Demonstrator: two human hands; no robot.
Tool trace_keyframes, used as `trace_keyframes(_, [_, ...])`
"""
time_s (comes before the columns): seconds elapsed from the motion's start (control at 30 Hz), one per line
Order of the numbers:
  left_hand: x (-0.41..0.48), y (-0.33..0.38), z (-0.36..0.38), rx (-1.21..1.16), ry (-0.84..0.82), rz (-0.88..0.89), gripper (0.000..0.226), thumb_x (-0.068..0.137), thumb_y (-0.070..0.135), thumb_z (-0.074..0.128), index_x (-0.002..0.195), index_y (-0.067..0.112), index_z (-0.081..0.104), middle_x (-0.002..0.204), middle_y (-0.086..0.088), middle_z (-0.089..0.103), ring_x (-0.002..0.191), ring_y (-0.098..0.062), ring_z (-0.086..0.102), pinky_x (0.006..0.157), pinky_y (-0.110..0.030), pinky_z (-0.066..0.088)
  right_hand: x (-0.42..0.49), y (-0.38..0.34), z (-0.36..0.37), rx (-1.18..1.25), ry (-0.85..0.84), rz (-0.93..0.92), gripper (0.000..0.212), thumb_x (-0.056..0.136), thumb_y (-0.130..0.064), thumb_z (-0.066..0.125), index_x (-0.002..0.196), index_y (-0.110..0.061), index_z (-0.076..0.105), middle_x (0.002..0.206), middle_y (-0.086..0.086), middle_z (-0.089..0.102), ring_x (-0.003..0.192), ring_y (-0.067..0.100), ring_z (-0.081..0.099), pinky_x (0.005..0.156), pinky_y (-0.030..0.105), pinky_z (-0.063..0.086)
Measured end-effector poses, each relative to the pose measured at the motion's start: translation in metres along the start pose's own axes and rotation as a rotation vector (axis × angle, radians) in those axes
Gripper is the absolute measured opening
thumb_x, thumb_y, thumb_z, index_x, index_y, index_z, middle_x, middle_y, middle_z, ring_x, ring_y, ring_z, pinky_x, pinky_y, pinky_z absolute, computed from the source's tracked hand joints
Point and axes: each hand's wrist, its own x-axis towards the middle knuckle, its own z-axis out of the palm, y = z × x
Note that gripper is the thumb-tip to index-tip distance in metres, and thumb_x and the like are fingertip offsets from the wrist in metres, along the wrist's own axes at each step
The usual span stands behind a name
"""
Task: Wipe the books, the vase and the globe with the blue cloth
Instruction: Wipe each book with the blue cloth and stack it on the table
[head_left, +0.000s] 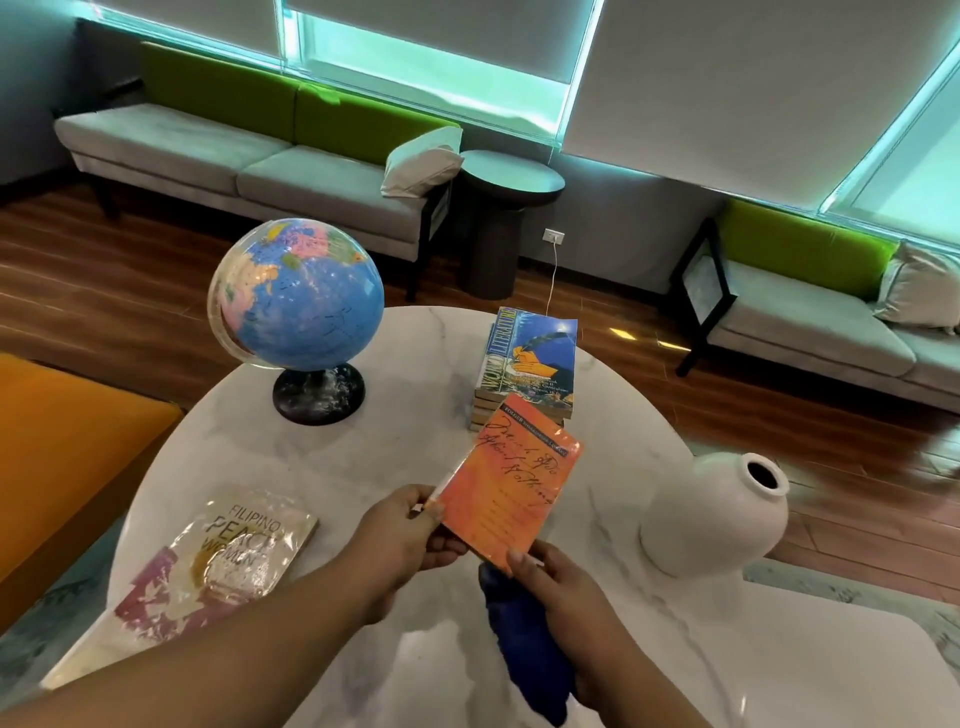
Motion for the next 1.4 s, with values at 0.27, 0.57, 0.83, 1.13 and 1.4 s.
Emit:
trace_keyframes(0.27, [0.029,0.024,0.026,0.017,-0.013,-0.022,0.029,0.102,0.013,0.044,0.128,0.007,0.053,0.108,-0.014,0.065,0.088,-0.017,0.065,0.073,-0.027,0.056,0.034,-0.038,-0.016,0.077,0.215,-0.07,0.014,0.093,-0.019,0.06,0.107,-0.024,0.06,0.083,0.001,0.075,0.074,0.025,0.07,0.068,0.036,0.055])
trace_keyframes(0.57, [0.083,0.056,0.047,0.07,0.013,-0.046,0.029,0.096,-0.001,0.046,0.106,0.02,0.063,0.11,-0.006,0.062,0.101,-0.018,0.055,0.09,-0.031,0.05,0.112,-0.09,-0.034,-0.174,0.347,-0.107,0.025,0.096,-0.021,0.056,0.119,-0.026,0.049,0.094,0.0,0.065,0.079,0.021,0.067,0.072,0.039,0.057])
trace_keyframes(0.83, [0.126,0.095,0.057,0.206,0.003,0.002,0.044,0.087,-0.012,0.032,0.095,0.018,0.063,0.104,-0.012,0.063,0.086,-0.021,0.051,0.071,-0.025,0.044,0.157,-0.108,-0.036,-0.125,0.257,-0.08,0.035,0.097,-0.011,0.05,0.127,-0.027,0.053,0.099,0.003,0.067,0.078,0.019,0.062,0.068,0.032,0.052])
trace_keyframes(1.13, [0.148,0.09,0.057,0.363,0.004,0.007,0.048,0.087,-0.006,0.038,0.119,0.024,0.058,0.112,-0.008,0.064,0.106,-0.026,0.056,0.096,-0.036,0.046,0.181,-0.105,-0.037,-0.318,0.228,-0.066,0.044,0.095,-0.01,0.052,0.133,-0.033,0.049,0.102,-0.001,0.068,0.091,0.02,0.066,0.085,0.04,0.057])
trace_keyframes(1.4, [0.148,0.092,0.053,0.416,-0.101,0.015,0.052,0.093,-0.003,0.043,0.134,0.028,0.048,0.123,-0.005,0.058,0.112,-0.022,0.049,0.089,-0.031,0.037,0.19,-0.103,-0.044,-0.331,0.197,-0.021,0.064,0.094,-0.006,0.052,0.146,-0.039,0.032,0.108,0.002,0.066,0.093,0.018,0.066,0.084,0.036,0.057])
